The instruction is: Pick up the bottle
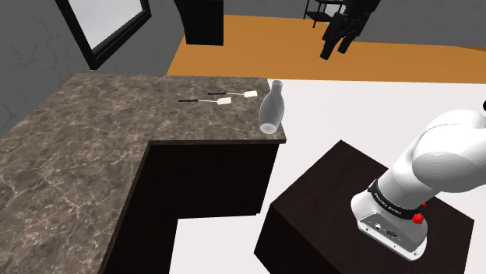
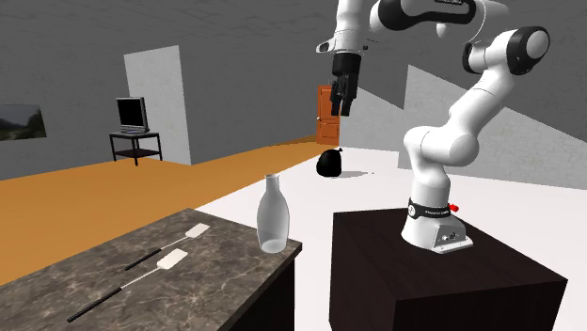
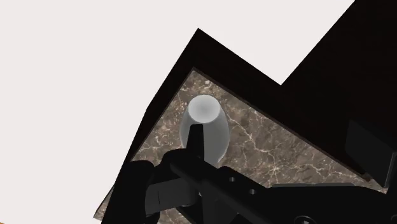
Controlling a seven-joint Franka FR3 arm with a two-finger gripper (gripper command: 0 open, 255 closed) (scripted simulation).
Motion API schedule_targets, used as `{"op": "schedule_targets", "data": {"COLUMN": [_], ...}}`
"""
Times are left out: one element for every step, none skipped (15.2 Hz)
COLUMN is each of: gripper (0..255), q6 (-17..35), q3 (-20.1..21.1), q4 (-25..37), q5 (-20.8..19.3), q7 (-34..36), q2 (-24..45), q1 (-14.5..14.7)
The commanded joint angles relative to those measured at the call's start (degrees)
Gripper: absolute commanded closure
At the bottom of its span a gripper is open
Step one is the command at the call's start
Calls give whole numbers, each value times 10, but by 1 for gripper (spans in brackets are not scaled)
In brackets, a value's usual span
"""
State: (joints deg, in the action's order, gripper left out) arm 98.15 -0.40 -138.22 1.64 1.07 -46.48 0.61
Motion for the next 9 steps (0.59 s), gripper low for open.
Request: {"op": "schedule_targets", "data": {"gripper": [0, 0, 0, 0, 0, 0, 0, 0, 0], "q6": [0, 20, 39, 59, 78, 97, 116, 134, 152], "q3": [0, -3, -6, -9, -11, -14, -17, -20, -23], "q4": [0, -5, -8, -11, -13, -15, -15, -15, -13], "q5": [0, -2, -4, -6, -8, -10, -11, -12, -13], "q7": [0, -5, -11, -16, -21, -26, -32, -37, -42], "q2": [0, 15, 30, 47, 64, 81, 99, 118, 137], "q1": [0, 0, -1, -1, -1, -1, -1, -1, -1]}}
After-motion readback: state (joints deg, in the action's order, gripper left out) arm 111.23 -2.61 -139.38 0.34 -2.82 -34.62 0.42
